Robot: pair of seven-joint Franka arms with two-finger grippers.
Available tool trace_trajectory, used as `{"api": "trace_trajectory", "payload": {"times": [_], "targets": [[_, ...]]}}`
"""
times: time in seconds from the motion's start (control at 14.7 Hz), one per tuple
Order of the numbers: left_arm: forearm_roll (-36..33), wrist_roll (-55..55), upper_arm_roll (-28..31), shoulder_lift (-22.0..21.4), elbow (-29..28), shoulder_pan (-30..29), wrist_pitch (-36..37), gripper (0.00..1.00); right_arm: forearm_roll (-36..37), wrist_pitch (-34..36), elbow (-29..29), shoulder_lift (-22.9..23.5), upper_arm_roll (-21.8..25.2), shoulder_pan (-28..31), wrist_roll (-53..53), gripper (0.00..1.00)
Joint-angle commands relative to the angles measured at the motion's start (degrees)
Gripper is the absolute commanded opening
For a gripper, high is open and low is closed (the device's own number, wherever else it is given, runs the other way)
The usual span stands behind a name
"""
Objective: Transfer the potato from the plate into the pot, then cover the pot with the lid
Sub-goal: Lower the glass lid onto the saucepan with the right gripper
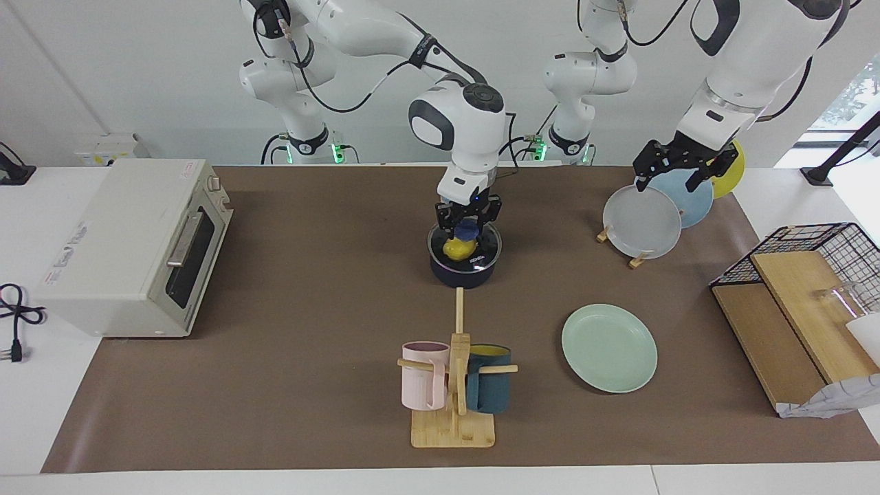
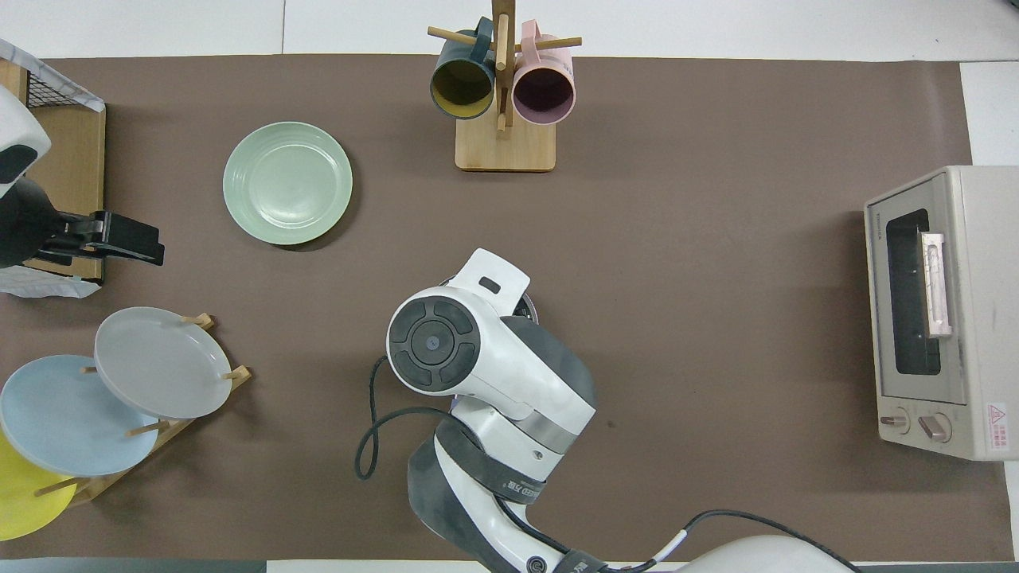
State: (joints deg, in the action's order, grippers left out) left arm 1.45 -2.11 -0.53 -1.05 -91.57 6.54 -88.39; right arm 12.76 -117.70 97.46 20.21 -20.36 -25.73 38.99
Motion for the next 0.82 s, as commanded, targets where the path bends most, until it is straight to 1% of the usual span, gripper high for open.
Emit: {"api": "trace_trajectory", "payload": {"times": [0.0, 0.14, 0.27, 0.34, 0.55, 0.75], "targets": [[-0.92, 0.09, -0.26, -0.54, -0.36, -0.65, 0.58, 1.0, 1.57, 3.07, -3.4, 0.44, -0.2, 1.03, 1.18, 1.0], [-0.92, 0.09, -0.18, -0.54, -0.36, -0.65, 0.76, 1.0, 1.48, 10.09, -9.11, 0.09, -0.38, 1.99, 1.0, 1.0], [-0.92, -0.26, -0.18, -0.54, -0.36, -0.65, 0.67, 1.0, 0.87, 14.58, -12.46, -1.48, -0.2, 3.3, 0.39, 1.0], [-0.92, -0.26, -0.18, -0.54, -0.36, -0.65, 0.58, 1.0, 0.78, 16.17, -12.82, -2.62, -0.29, 6.01, -0.75, 1.0], [-0.92, -0.35, -0.18, -0.54, -0.45, -0.65, 0.67, 1.0, 0.43, 20.75, -12.21, -7.1, -0.38, 15.23, -12.77, 1.0], [-0.92, -0.44, -0.18, -0.54, -0.45, -0.74, 0.67, 1.0, -3.25, 26.97, -12.3, -12.81, -0.38, 23.85, -19.53, 1.0]]}}
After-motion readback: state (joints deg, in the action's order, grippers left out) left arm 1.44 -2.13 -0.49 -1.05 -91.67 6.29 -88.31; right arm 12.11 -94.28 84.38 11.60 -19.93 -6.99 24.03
